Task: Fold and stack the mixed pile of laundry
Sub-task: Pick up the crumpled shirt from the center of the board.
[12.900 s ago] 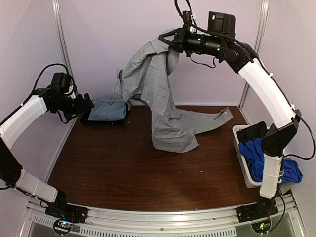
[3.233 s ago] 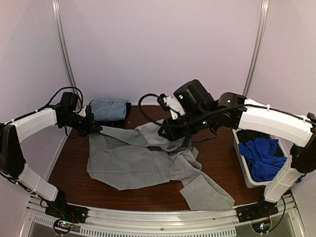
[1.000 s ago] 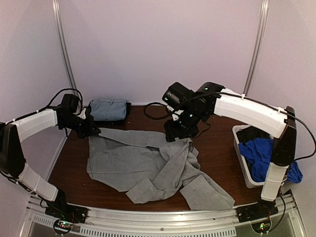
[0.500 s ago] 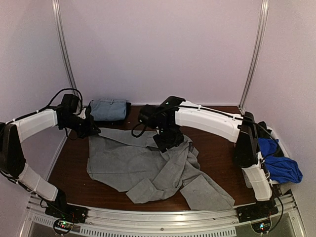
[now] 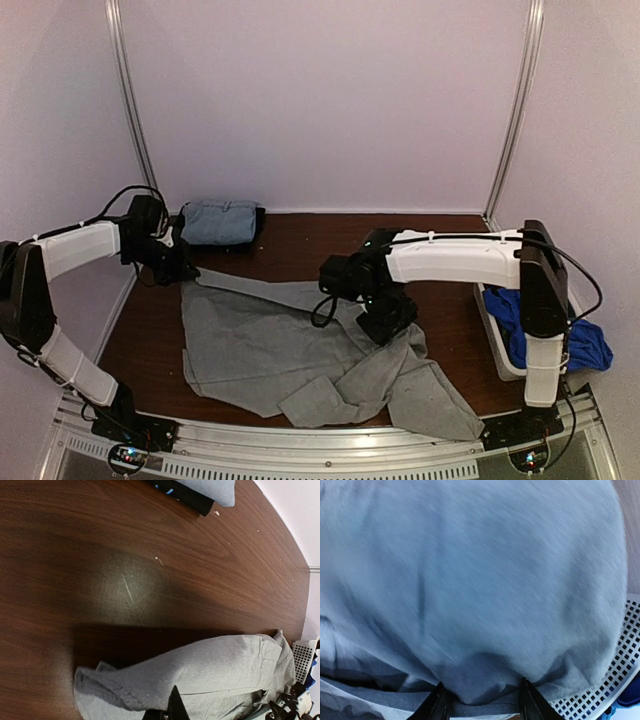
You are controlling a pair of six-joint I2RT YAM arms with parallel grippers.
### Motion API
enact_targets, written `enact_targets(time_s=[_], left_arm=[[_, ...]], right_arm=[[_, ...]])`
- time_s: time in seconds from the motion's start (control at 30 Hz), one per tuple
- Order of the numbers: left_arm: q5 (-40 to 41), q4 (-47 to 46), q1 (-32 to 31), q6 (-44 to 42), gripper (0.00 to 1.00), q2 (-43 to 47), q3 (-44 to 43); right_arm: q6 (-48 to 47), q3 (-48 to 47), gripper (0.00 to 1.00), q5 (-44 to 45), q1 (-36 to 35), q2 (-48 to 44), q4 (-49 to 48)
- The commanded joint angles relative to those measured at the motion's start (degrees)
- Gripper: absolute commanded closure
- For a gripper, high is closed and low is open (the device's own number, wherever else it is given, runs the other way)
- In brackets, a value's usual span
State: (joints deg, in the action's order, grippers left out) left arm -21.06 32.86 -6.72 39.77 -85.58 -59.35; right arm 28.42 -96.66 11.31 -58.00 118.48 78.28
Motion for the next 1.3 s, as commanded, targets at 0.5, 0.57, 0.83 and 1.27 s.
enact_targets(time_s=[0.5, 0.57, 0.83, 1.27], left_arm=[[-3.34, -1.47, 4.25, -0.68, 1.0, -2.68, -1.85], [-4.27, -1.83, 4.24, -1.16, 1.0, -2.35, -1.98], [-5.72, -1.84, 4.19, -1.71, 1.0, -0.94, -1.61], [-5.68, -1.48, 4.23, -1.67, 1.0, 0.68, -0.58]], right_arm=[[5.35, 23.19, 0.53, -15.98, 13.26, -32.55, -11.85], [7.68, 24.63, 0.52, -22.22, 13.28, -33.85, -17.36], [14.04, 33.03, 0.41, -34.34, 13.54, -34.55, -29.1], [15.6, 33.7, 0.35, -25.52, 18.54, -39.35, -21.71]])
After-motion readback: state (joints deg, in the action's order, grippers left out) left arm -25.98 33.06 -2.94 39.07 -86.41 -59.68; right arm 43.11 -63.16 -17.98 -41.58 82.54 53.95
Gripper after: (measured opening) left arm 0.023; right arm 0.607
